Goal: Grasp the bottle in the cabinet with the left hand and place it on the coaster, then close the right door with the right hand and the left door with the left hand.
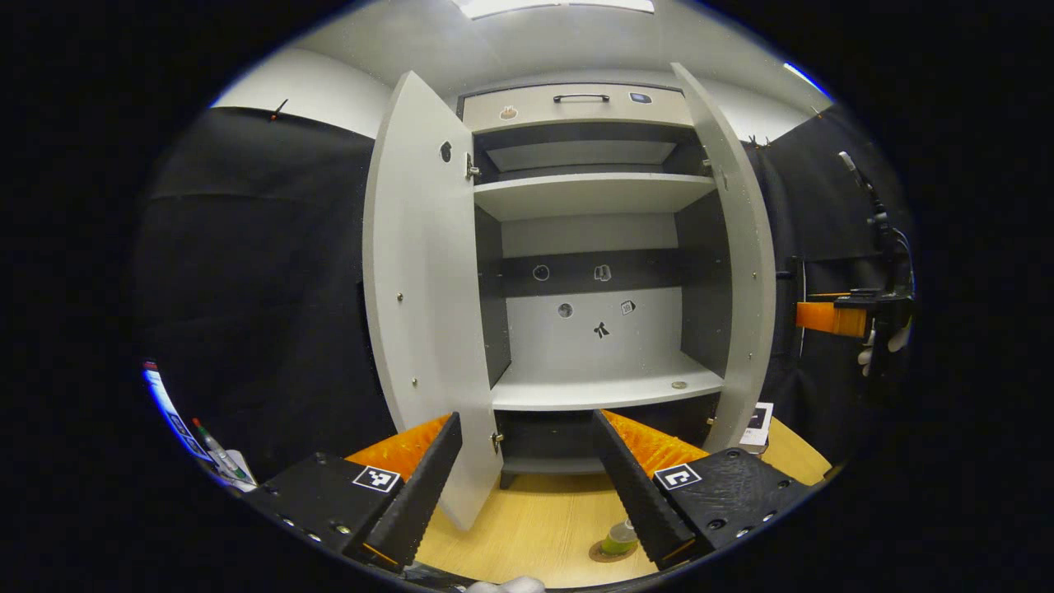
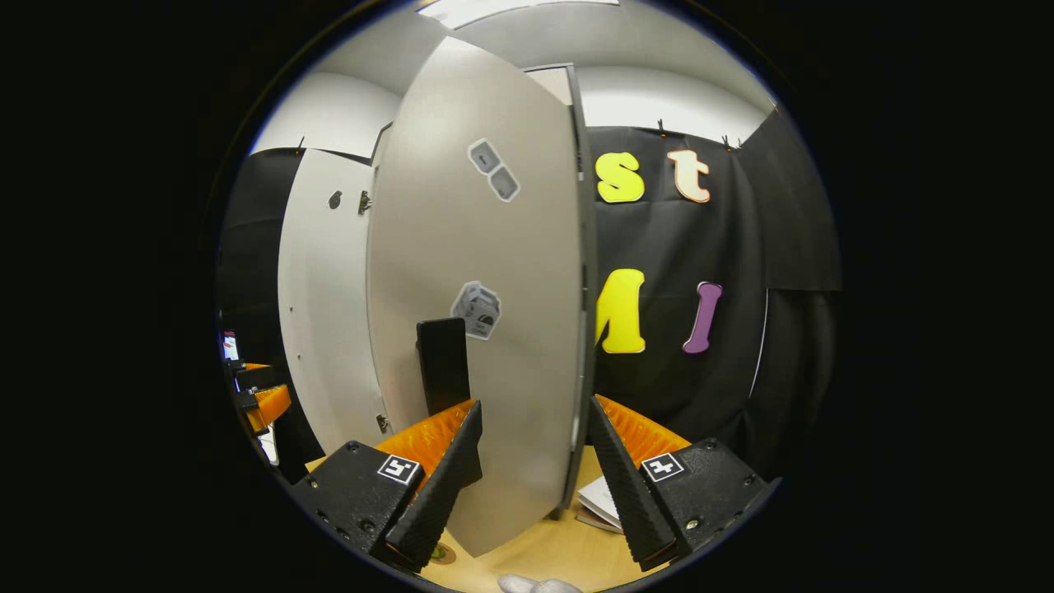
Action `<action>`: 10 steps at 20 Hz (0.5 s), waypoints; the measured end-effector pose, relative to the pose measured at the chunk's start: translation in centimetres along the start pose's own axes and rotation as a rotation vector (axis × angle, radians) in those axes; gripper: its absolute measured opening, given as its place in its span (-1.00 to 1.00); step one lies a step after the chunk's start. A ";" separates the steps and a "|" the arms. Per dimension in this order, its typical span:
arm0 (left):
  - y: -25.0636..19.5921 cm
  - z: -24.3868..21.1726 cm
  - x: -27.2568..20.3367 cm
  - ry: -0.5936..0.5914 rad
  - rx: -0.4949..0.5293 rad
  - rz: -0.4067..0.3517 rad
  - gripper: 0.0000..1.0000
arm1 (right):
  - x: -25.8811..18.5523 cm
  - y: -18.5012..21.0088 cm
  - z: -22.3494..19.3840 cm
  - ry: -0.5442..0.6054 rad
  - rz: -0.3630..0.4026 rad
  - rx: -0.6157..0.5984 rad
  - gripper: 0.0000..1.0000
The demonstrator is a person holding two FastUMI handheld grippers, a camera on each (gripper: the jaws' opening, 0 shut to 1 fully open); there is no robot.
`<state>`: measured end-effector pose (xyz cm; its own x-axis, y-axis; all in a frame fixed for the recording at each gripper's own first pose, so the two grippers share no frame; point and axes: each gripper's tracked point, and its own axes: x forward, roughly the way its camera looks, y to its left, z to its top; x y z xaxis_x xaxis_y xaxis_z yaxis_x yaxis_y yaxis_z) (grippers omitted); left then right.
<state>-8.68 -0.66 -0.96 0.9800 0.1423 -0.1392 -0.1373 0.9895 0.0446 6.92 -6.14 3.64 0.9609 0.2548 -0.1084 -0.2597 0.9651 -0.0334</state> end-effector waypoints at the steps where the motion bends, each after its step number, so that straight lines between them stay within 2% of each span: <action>1: 0.6 -0.1 0.2 -0.002 -0.003 -0.001 0.93 | 0.7 1.0 0.1 -0.002 0.011 -0.003 0.60; 6: 2.9 -0.4 0.7 -0.003 -0.009 -0.006 0.93 | 2.5 5.3 0.6 -0.014 0.054 0.009 0.61; 10: 4.0 -0.5 1.2 -0.006 -0.016 -0.020 0.92 | 1.6 6.1 1.3 -0.034 0.034 -0.016 0.60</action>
<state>-8.12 3.52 -1.41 0.9835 0.1219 -0.1335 -0.1194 0.9925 0.0264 6.98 0.19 4.55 0.9541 0.2899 -0.0756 -0.2938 0.9547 -0.0466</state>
